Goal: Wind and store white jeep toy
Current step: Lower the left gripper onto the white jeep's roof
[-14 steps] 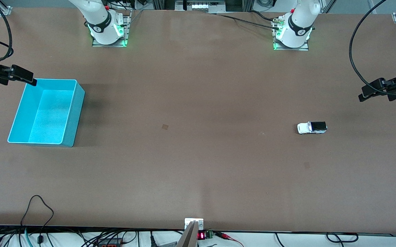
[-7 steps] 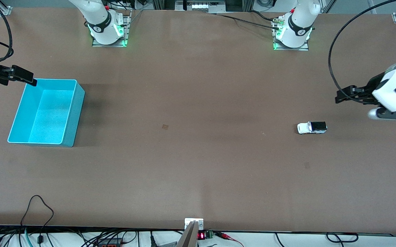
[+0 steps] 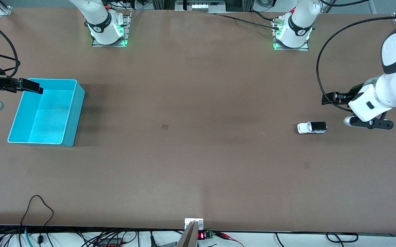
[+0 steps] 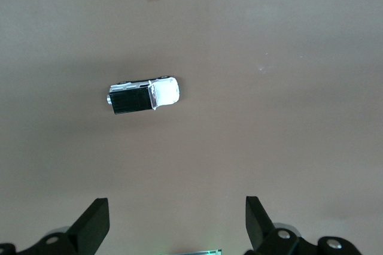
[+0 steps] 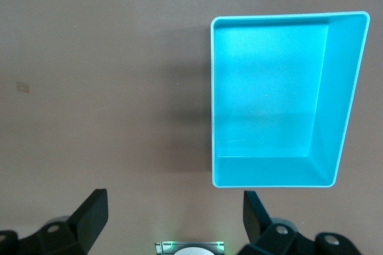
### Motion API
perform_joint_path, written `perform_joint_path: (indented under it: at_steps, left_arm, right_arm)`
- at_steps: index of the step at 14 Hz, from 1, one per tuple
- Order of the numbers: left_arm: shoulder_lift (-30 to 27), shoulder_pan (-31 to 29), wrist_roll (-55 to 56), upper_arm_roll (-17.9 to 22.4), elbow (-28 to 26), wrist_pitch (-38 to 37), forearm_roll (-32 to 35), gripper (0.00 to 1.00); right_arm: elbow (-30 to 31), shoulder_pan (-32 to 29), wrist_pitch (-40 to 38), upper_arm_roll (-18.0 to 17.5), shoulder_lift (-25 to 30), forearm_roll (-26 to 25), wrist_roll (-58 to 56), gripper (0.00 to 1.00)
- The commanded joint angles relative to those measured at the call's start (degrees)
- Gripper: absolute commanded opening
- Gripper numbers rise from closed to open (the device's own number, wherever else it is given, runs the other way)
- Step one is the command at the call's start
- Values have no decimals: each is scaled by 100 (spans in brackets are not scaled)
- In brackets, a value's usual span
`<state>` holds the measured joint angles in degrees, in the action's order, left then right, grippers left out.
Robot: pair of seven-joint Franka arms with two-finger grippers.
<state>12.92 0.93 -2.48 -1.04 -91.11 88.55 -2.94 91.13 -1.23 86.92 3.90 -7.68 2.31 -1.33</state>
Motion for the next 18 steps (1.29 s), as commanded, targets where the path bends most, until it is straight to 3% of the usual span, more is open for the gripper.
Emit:
perform_joint_path:
  at_steps: [1, 5, 8, 11, 14, 18]
  left_arm:
    - [-44, -137, -654, -2, -572, 459, 100, 100]
    - [-44, -444, -2287, -2, -1776, 1558, 101, 100]
    - [-18, -532, -3265, -2, -2340, 2165, 109, 100]
    - [280, -524, -4782, -11, -2385, 2657, 625, 100]
    - [579, -523, -6418, -37, -2385, 3315, 681, 100]
    - [773, -541, -7370, -116, -2473, 3853, 681, 100]
  right_arm:
    - [-149, -61, -175, -12, -40, 112, -113, 100]
    - [-149, -61, -385, -12, -93, 112, -139, 100]
    - [-149, -52, -509, -12, -84, 94, -105, 100]
    - [-149, -61, -518, -12, -93, 111, -96, 100]
    - [-149, -61, -518, -12, -93, 112, -61, 100]
    - [-140, -70, -527, -12, -93, 112, -34, 100]
